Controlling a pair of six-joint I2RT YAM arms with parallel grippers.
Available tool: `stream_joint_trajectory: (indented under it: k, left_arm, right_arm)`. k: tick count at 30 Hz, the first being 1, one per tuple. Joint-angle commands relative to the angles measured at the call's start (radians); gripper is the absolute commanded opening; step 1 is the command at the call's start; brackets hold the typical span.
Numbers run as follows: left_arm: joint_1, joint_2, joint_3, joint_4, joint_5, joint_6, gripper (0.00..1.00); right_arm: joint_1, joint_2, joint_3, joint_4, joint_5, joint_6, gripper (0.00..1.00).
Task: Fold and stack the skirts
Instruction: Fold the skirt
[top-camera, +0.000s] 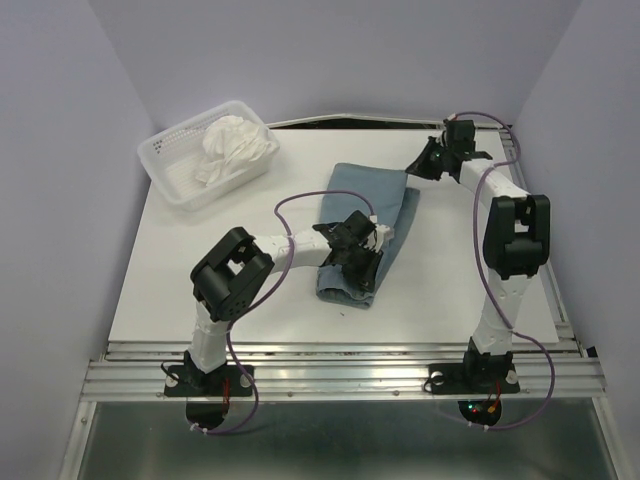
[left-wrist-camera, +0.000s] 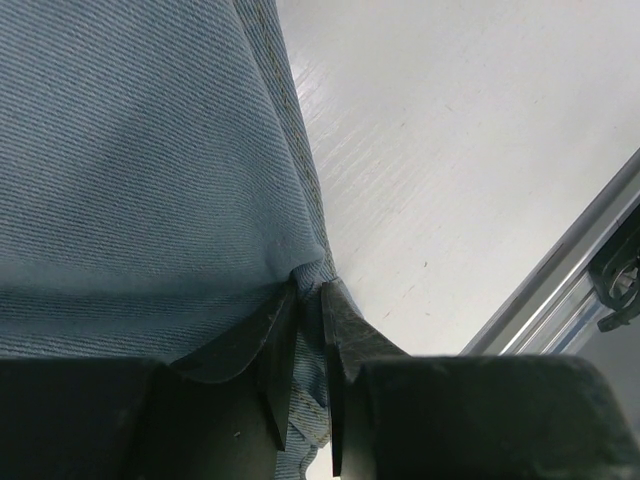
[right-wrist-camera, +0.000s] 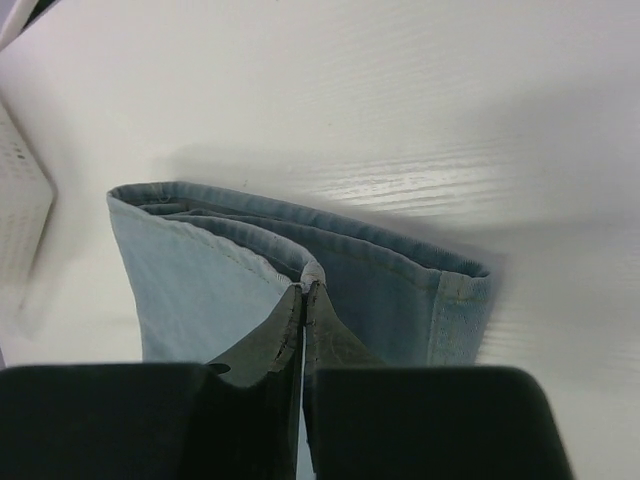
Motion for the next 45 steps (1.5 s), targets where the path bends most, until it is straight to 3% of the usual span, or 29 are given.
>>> stream_joint_trajectory:
  k: [1, 9, 17, 22, 26, 27, 29, 30, 32, 33, 37, 41, 43, 45]
  left_arm:
    - [-0.026, 0.018, -0.047, -0.050, -0.069, 0.016, 0.27]
    - [-0.031, 0.030, -0.038, -0.053, -0.079, 0.012, 0.25]
    - [-0.032, 0.037, -0.022, -0.069, -0.086, 0.021, 0.25]
    - [-0.035, -0.045, -0.037, -0.067, -0.109, 0.047, 0.37]
    - [-0.040, -0.100, -0.070, -0.127, -0.157, 0.094, 0.45]
    - [-0.040, -0.125, -0.073, -0.141, -0.161, 0.125, 0.50]
    - [-0.041, -0.169, -0.067, -0.175, -0.186, 0.163, 0.54]
    - [-0.041, -0.195, -0.065, -0.175, -0.198, 0.195, 0.54]
    - [-0.041, -0.269, -0.058, -0.152, -0.226, 0.217, 0.64]
    - [-0.041, -0.288, -0.047, -0.146, -0.230, 0.228, 0.70]
    - [-0.041, -0.303, 0.080, -0.181, -0.230, 0.285, 0.70]
    - [-0.040, -0.289, 0.229, -0.123, -0.328, 0.412, 0.72]
    - [-0.037, -0.205, 0.324, -0.125, -0.364, 0.437, 0.72]
    - [-0.015, -0.062, 0.528, -0.196, -0.366, 0.426, 0.70]
  right_arm:
    - [-0.032, 0.003, -0.009, -0.033, 0.076, -0.059, 0.01]
    - [-0.052, -0.018, -0.061, -0.056, 0.131, -0.064, 0.01]
    - [-0.052, -0.064, -0.059, -0.105, 0.017, -0.092, 0.01]
    - [-0.061, -0.012, -0.049, -0.113, 0.100, -0.150, 0.01]
    - [-0.061, 0.048, -0.007, -0.139, 0.073, -0.170, 0.01]
    - [-0.061, 0.060, 0.011, -0.151, 0.030, -0.170, 0.18]
    - [-0.061, 0.069, 0.045, -0.171, 0.004, -0.158, 0.39]
    - [-0.070, 0.062, 0.048, -0.171, -0.001, -0.149, 0.55]
    - [-0.070, 0.031, 0.056, -0.168, -0.025, -0.156, 0.65]
    - [-0.079, 0.020, 0.063, -0.168, -0.033, -0.158, 0.66]
    - [-0.150, -0.041, 0.065, -0.175, -0.108, -0.162, 0.65]
    - [-0.223, -0.121, -0.004, -0.211, -0.153, -0.182, 0.52]
    - [-0.233, -0.147, -0.081, -0.214, -0.188, -0.187, 0.46]
    - [-0.233, -0.174, -0.134, -0.211, -0.249, -0.191, 0.41]
